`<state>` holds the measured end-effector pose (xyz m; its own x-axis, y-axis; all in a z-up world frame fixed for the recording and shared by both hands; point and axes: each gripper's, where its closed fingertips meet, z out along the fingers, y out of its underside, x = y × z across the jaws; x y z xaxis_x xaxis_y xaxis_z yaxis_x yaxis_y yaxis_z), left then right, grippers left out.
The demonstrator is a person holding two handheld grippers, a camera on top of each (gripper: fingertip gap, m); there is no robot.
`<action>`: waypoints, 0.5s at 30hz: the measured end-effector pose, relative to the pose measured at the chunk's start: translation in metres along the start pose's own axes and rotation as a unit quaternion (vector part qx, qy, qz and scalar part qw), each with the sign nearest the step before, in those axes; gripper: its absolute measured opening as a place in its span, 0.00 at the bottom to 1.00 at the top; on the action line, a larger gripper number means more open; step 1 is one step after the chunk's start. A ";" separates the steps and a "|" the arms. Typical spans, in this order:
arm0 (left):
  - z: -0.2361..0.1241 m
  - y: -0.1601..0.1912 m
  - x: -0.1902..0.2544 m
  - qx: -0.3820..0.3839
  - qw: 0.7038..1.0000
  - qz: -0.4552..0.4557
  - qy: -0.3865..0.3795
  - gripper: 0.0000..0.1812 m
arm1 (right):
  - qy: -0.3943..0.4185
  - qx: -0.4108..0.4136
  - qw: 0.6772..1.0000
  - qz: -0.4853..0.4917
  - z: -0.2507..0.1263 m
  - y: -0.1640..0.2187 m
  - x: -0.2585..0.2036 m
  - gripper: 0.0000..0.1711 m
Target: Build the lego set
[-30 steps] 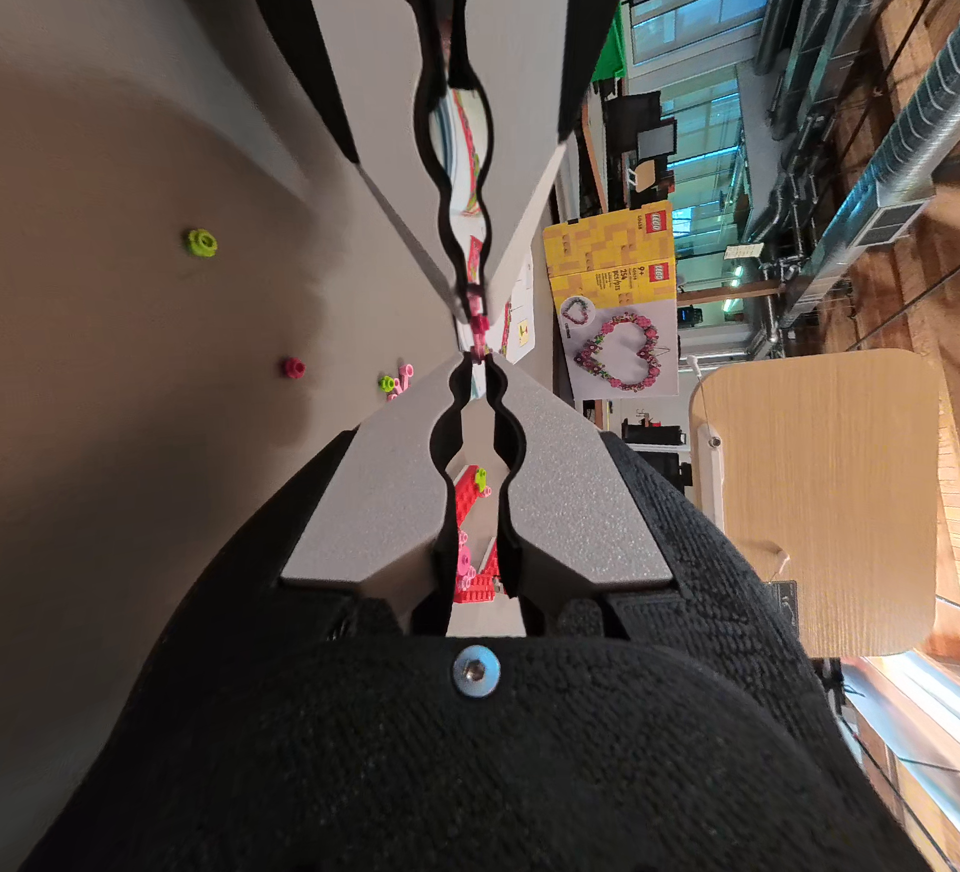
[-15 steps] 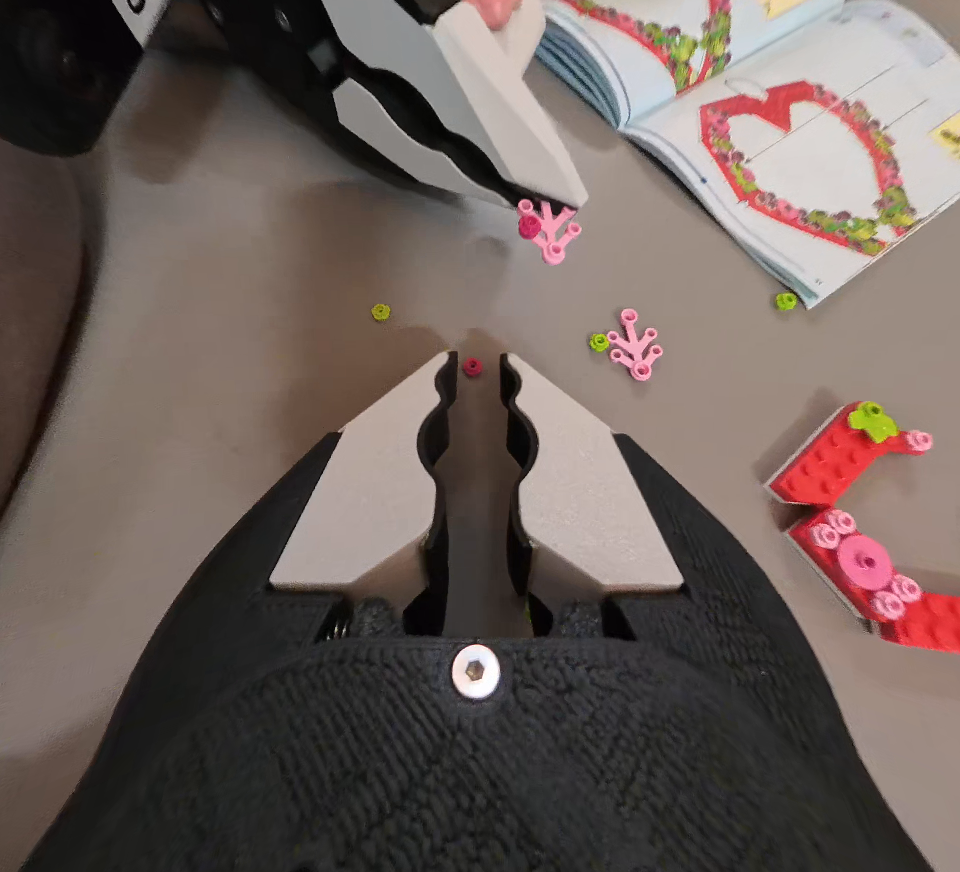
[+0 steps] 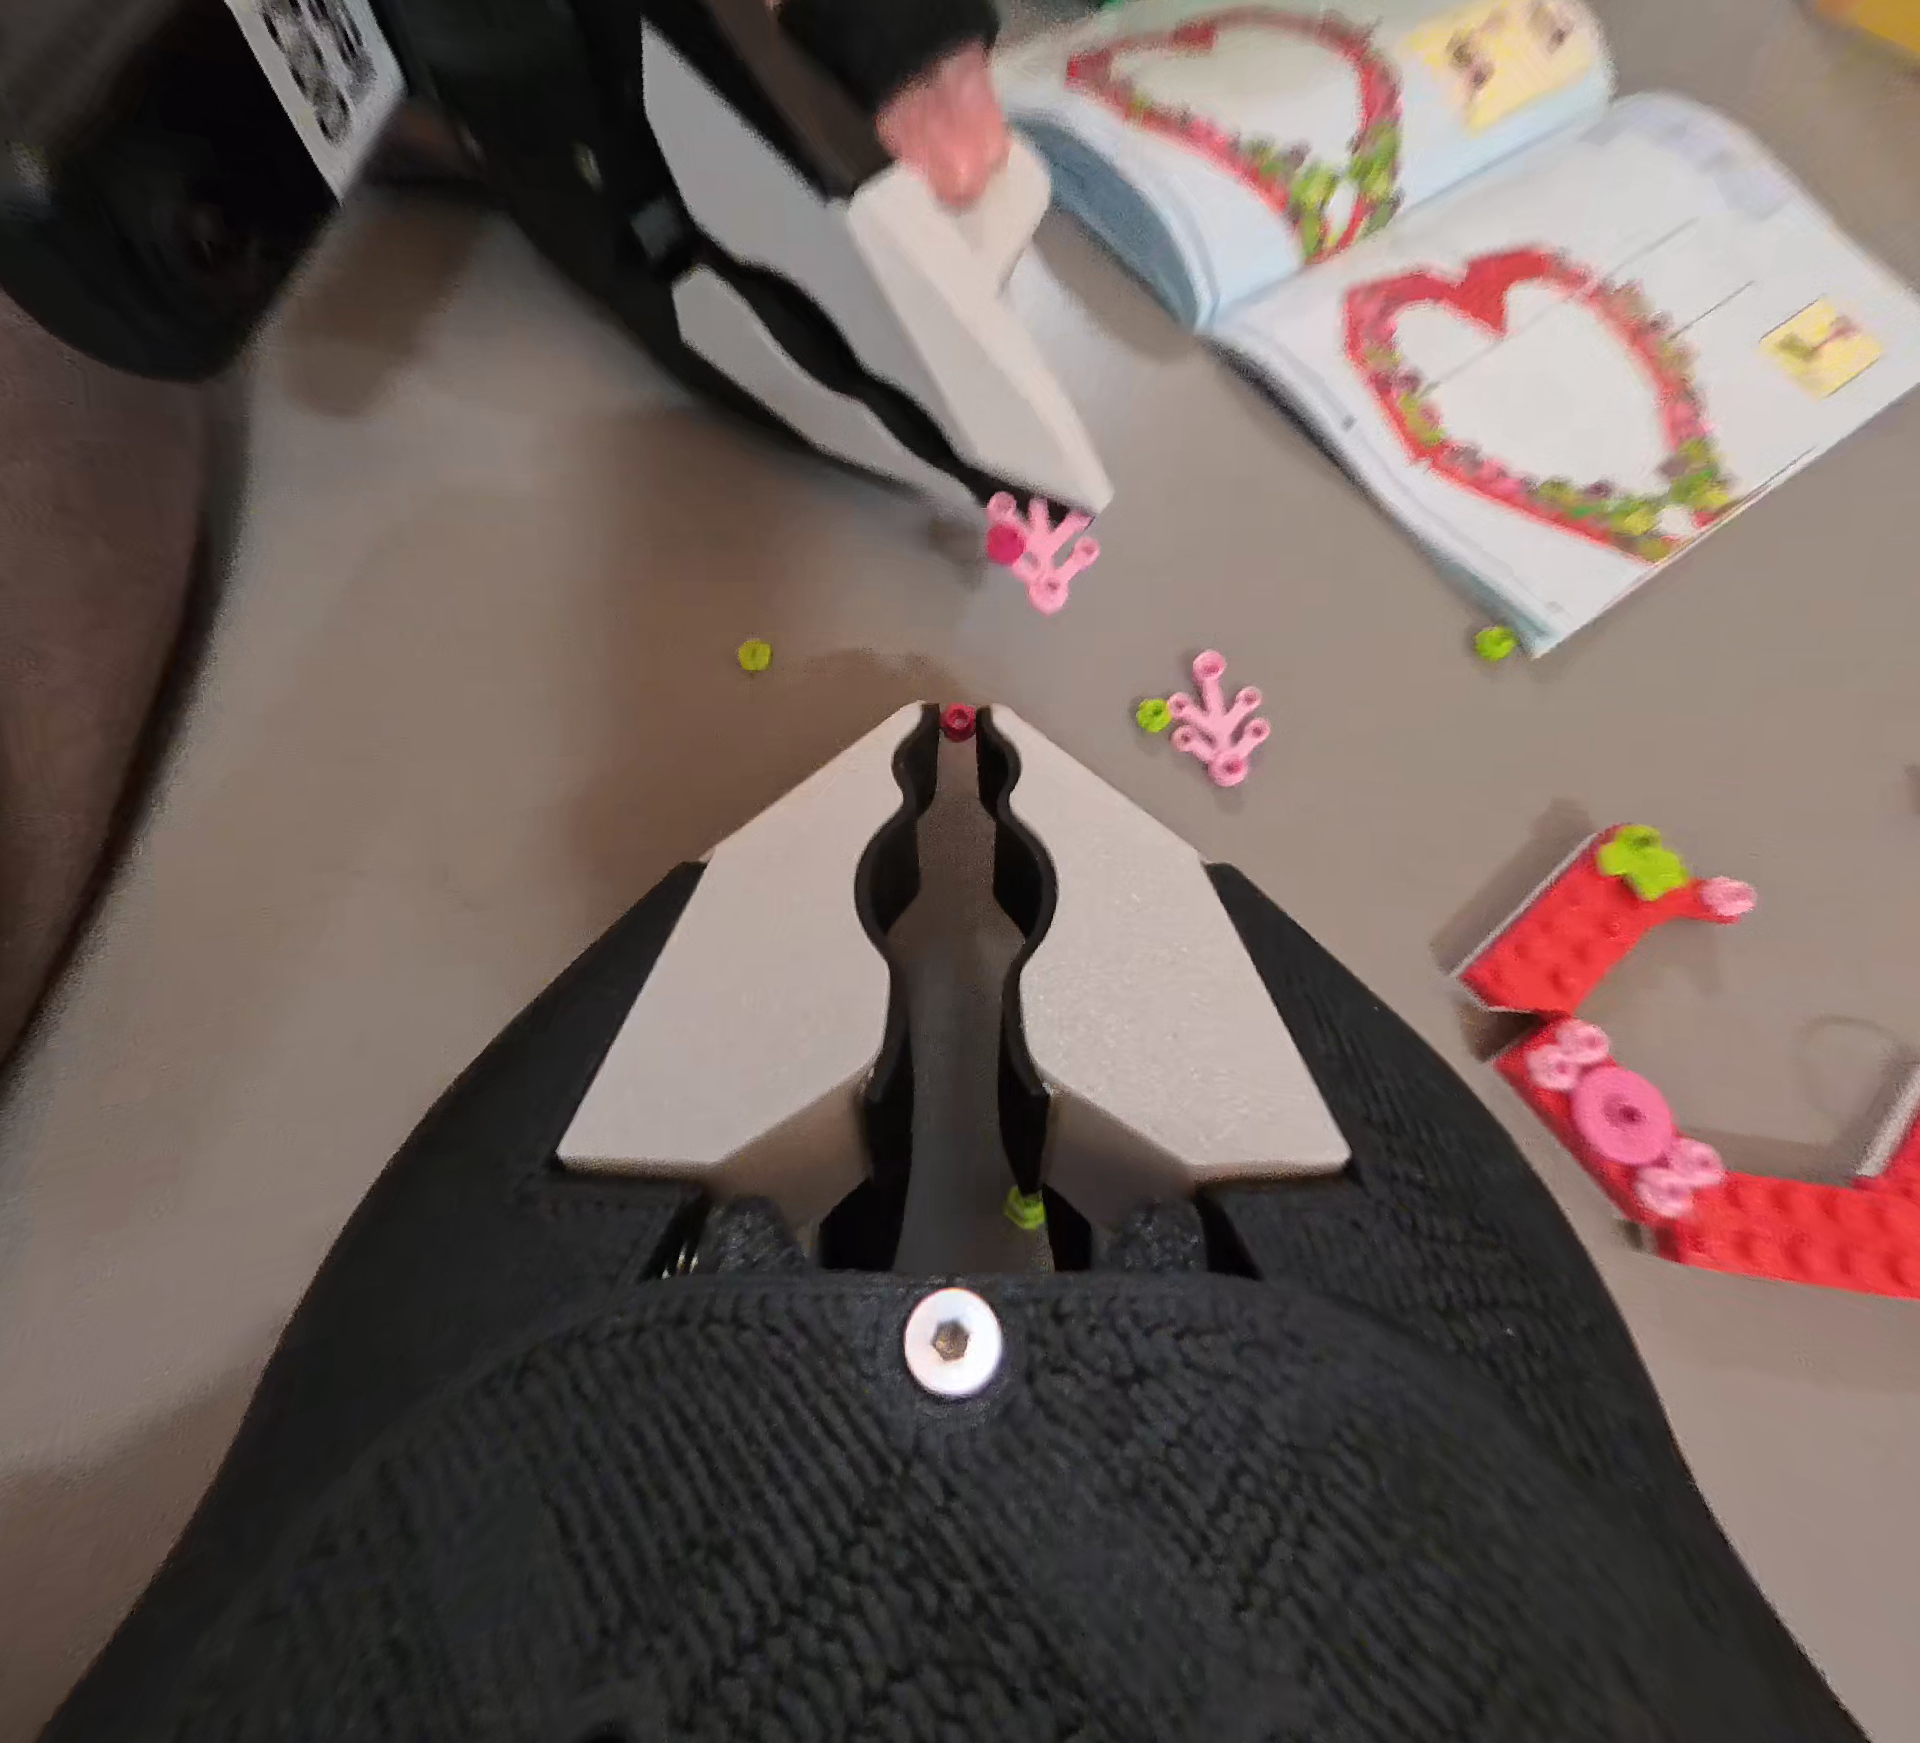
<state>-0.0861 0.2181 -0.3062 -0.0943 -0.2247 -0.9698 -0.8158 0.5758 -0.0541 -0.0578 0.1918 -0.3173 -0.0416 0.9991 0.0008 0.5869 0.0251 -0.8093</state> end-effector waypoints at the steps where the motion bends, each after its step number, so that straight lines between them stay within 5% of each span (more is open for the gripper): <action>1: -0.001 -0.002 -0.003 0.005 1.000 0.001 -0.009 0.01 | 0.001 0.022 1.000 0.000 -0.006 -0.009 0.002 0.03; 6: -0.009 -0.016 -0.020 0.037 0.997 0.008 -0.061 0.01 | -0.025 0.086 0.996 -0.005 -0.023 -0.042 0.003 0.03; 15: -0.011 -0.020 -0.026 0.043 0.994 0.033 -0.090 0.01 | -0.055 0.075 0.996 -0.002 -0.013 -0.044 0.006 0.03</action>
<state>-0.0734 0.2032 -0.2773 -0.0355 -0.0449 -0.9984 -0.7584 0.6518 -0.0023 -0.0732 0.1974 -0.2741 -0.1368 0.9892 -0.0535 0.4601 0.0156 -0.8877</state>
